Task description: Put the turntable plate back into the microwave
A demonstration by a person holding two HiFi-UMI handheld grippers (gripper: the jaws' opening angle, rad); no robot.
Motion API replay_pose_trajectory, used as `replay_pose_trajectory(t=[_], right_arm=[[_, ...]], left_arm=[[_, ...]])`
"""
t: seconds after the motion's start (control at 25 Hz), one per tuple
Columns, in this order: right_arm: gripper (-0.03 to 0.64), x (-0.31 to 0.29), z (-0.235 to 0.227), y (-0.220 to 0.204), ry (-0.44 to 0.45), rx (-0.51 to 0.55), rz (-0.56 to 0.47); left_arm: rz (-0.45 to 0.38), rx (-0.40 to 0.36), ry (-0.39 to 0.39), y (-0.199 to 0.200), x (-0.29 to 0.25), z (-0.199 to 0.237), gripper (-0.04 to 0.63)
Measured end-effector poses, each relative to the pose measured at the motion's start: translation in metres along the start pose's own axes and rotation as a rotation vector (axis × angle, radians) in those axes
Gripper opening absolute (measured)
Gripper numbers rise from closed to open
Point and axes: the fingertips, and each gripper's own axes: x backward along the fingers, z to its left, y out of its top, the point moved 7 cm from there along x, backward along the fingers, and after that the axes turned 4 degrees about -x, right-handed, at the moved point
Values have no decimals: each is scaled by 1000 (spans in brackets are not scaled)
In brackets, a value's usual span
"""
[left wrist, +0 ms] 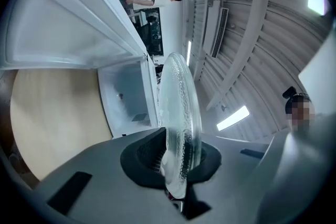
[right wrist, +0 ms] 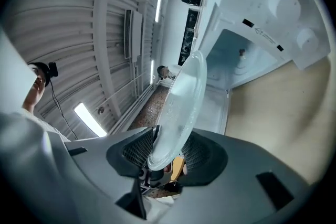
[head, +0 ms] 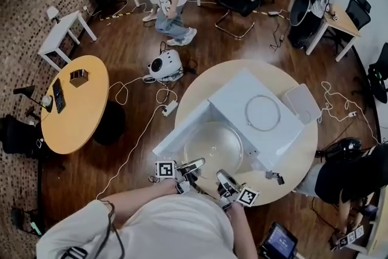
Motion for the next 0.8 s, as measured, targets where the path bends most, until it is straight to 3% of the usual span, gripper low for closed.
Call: replay_pose_trajectory(t=[0.08, 0.28, 0.4, 0.52, 0.8], right_arm=[[164, -1, 6, 3, -13, 11, 4], [164, -6, 20, 7, -19, 38, 19], [164, -8, 24, 6, -6, -16, -31], [164, -16, 29, 2, 25, -69, -79], [163, -21, 29, 1, -4, 19, -130]], left_arm=[[-9, 2, -32, 3, -3, -6, 38], [-17, -34, -22, 13, -3, -12, 38], [-59, -29, -65, 21, -4, -21, 38], [-83, -28, -42, 28, 3, -20, 38], [-29, -34, -20, 31, 8, -19, 38]])
